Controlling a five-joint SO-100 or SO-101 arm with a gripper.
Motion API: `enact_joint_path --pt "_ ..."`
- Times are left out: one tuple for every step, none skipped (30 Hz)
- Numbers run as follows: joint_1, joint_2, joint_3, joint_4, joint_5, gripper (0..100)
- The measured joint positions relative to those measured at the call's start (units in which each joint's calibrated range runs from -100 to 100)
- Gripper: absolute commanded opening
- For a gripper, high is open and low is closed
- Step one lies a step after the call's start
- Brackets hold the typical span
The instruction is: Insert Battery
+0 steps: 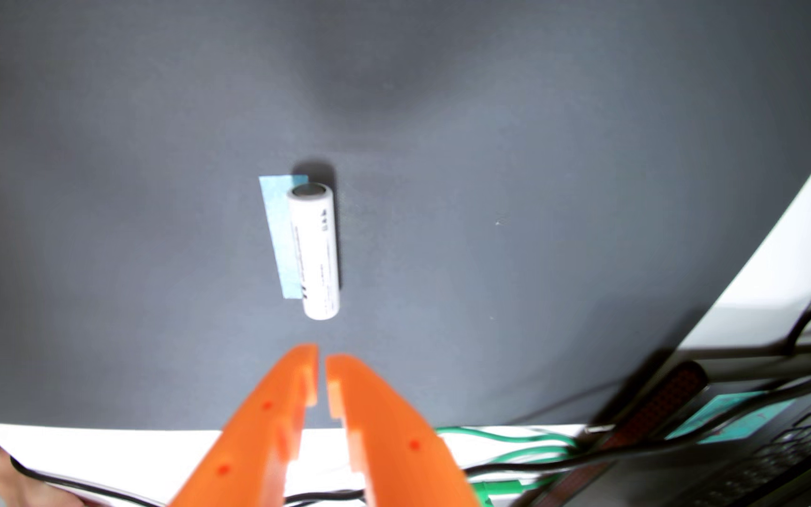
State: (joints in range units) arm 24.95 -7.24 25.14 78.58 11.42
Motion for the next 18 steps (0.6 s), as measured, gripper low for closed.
enact_joint_path --pt "0.0 0.0 0.0 0.2 -0.1 4" --pt "0.0 0.0 0.0 0.2 -0.1 6" --pt "0.0 0.0 0.0 0.2 -0.1 8" --pt "0.0 0.0 0.0 0.2 -0.1 9" --pt "0.0 0.0 0.0 0.2 -0.1 10" --pt "0.0 0.0 0.0 0.2 -0.1 10" --pt "0.0 0.0 0.0 0.2 -0.1 10" --pt "0.0 0.0 0.0 0.2 -0.1 10" --pt "0.0 0.0 0.0 0.2 -0.1 10" --pt "0.0 0.0 0.0 0.2 -0.1 10" --pt "0.0 0.0 0.0 0.2 -0.1 10" --pt "0.0 0.0 0.0 0.2 -0.1 10" --pt "0.1 0.1 0.0 0.2 -0.1 10" --pt "0.3 0.2 0.0 0.2 -0.1 10" --pt "1.0 0.2 0.0 0.2 -0.1 10" --pt "1.9 0.2 0.0 0.2 0.0 10" --pt "2.8 0.2 0.0 0.2 0.2 10" --pt "3.9 0.2 0.0 0.2 0.5 10"
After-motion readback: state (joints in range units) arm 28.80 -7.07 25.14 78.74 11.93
